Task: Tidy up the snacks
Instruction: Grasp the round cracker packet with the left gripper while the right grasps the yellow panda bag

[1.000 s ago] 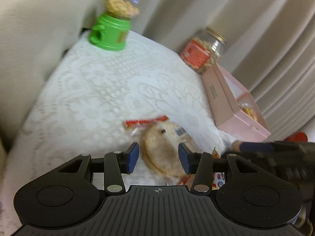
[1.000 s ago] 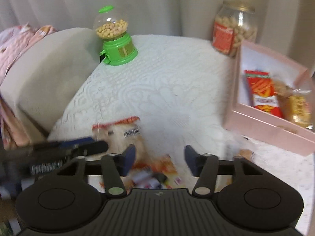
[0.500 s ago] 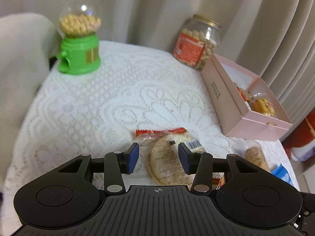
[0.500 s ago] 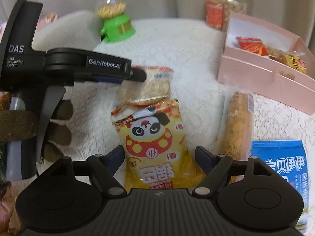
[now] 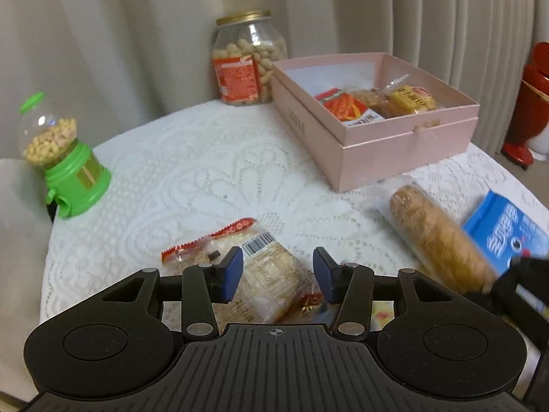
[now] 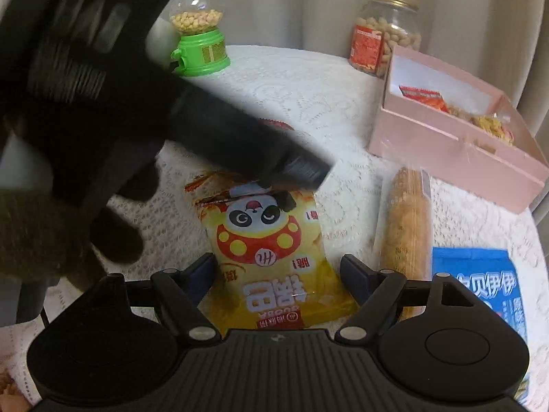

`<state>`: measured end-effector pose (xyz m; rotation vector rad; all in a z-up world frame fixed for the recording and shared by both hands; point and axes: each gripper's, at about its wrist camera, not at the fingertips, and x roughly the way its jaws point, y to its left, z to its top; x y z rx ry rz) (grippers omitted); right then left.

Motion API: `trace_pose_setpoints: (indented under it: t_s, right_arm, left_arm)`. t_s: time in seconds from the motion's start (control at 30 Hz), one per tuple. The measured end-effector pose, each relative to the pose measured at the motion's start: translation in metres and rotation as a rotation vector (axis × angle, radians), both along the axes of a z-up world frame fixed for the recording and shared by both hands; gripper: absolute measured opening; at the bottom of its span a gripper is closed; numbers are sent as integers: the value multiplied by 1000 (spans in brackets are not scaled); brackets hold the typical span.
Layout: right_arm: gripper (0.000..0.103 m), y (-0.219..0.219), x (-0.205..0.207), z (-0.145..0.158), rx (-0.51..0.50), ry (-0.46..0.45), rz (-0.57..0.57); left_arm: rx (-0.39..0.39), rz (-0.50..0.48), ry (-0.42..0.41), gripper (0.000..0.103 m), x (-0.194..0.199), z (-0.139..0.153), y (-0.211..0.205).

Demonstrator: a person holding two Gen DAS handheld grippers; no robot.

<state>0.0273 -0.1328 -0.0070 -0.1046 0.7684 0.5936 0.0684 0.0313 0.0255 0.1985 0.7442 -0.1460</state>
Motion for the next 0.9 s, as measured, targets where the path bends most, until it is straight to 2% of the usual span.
trace_pose_setpoints:
  t_s: [0.13,0.27,0.33,0.4,0.47,0.53,0.57,0.67,0.7,0.83,0.9]
  right_arm:
    - [81,1,-5,-3,8,-20,-18]
    - [85,2,-11,-6,17,-53,-27]
    - [87,1,-15,-9,30,-70,-27]
    - [90,1,-14,-12,39,-84,-18]
    - [91,1,-15,-12,39,-93,-20]
    - [91,0,-15,-13,46,-93,-16]
    - [91,0,-15,-13,48,-94,-15]
    - [92,0,-15,-13,50,-97,-14]
    - [92,0,-16,-14,52,-98,-14]
    - [92,-1,-15,-14,57,-98,-12]
    - [92,-1,-16,-15,60,-98,-12]
  left_arm:
    - [36,15,3,53,-10,0,13]
    - [68,107,-1,53,-15,-3,34]
    - [57,147,-4,58,-16,-4,42]
    - [51,153,-1,59,-12,-5,44]
    - [51,140,14,71,-6,-5,39]
    - [24,117,37,94,2,-7,34]
    - [14,108,45,97,6,-9,32]
    - [-14,120,35,97,9,-9,32]
    - [-56,129,32,95,7,-6,37]
    - [-204,199,8,75,-9,9,73]
    - [-293,266,-3,75,-21,16,98]
